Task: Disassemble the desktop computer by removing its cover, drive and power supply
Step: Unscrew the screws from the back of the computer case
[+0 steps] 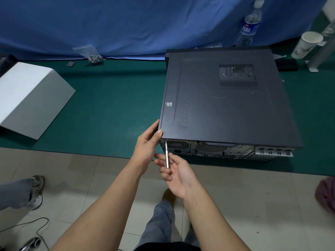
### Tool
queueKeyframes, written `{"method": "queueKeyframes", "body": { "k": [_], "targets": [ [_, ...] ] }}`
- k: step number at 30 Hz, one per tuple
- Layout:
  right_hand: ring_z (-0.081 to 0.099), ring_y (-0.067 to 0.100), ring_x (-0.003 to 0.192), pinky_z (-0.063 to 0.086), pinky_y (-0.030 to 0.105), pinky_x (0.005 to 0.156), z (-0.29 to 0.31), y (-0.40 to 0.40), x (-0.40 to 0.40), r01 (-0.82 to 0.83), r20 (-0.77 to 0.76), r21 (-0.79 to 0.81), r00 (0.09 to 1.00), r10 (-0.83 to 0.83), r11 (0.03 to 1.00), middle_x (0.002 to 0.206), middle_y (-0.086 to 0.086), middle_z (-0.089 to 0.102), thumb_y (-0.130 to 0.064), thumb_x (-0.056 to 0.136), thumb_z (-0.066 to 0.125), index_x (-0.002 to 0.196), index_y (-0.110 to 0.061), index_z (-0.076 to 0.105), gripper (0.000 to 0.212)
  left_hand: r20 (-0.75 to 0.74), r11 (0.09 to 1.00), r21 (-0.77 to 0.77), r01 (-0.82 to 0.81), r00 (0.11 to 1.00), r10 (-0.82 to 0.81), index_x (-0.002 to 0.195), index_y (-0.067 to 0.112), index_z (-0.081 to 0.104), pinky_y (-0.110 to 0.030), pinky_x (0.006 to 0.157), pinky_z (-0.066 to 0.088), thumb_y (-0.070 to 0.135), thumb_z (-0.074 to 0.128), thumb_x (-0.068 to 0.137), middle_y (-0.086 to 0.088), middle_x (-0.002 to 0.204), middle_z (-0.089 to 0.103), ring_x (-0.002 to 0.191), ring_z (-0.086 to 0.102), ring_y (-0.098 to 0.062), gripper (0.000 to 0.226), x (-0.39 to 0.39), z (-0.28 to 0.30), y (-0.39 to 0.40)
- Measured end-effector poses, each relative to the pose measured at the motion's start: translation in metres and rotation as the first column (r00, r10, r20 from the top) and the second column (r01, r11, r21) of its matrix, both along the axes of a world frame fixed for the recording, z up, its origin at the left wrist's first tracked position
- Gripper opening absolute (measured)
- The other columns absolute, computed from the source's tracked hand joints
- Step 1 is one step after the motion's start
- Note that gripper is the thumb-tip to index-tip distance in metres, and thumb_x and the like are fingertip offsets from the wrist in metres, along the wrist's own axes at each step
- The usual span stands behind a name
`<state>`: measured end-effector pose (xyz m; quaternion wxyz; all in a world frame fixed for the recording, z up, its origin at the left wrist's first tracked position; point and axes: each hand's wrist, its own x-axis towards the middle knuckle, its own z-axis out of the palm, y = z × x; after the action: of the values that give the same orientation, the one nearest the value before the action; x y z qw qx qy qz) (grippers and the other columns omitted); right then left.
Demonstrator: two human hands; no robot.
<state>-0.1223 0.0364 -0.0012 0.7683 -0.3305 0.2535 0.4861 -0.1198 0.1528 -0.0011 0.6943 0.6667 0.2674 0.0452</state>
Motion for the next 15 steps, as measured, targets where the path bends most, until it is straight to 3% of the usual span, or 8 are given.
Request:
{"method": "queueKeyframes", "body": {
  "k": [5, 11, 15],
  "targets": [
    [0.037, 0.004, 0.042, 0.024, 0.013, 0.033, -0.003, 0.0, -0.005, 0.099, -0.133, 0.139, 0.988, -0.08, 0.985, 0.064, 0.004, 0.055, -0.02, 0.096, 0.047, 0.087, -0.003, 0.059, 0.022, 0.001, 1.0, 0.0, 0.002, 1.0, -0.002, 0.134, 0.025, 0.05, -0.011, 0.089, 0.048, 0.011, 0.051, 0.097, 0.021, 0.114, 0.061, 0.101, 0.06, 0.011, 0.039, 0.001, 0.0, 0.0],
    [0.042, 0.004, 0.044, 0.026, 0.014, 0.035, 0.005, 0.012, -0.013, 0.131, 0.139, -0.202, 0.985, -0.104, 0.971, 0.055, 0.0, 0.057, -0.014, 0.095, 0.053, 0.081, -0.005, 0.062, 0.019, -0.009, 1.0, 0.014, 0.011, 1.0, -0.011, 0.129, 0.032, 0.051, -0.009, 0.083, 0.048, 0.013, 0.052, 0.097, 0.029, 0.102, 0.066, 0.101, 0.06, 0.013, 0.037, 0.0, -0.002, 0.001],
    [0.04, 0.003, 0.042, 0.024, 0.014, 0.035, 0.007, 0.015, -0.014, 0.172, 0.155, -0.262, 0.979, -0.135, 0.95, 0.057, 0.001, 0.06, -0.011, 0.092, 0.057, 0.079, -0.004, 0.062, 0.015, -0.011, 1.0, 0.015, 0.02, 1.0, -0.02, 0.128, 0.034, 0.052, -0.008, 0.081, 0.048, 0.014, 0.052, 0.097, 0.03, 0.102, 0.067, 0.102, 0.06, 0.011, 0.036, 0.0, -0.003, 0.002]
  ]
}}
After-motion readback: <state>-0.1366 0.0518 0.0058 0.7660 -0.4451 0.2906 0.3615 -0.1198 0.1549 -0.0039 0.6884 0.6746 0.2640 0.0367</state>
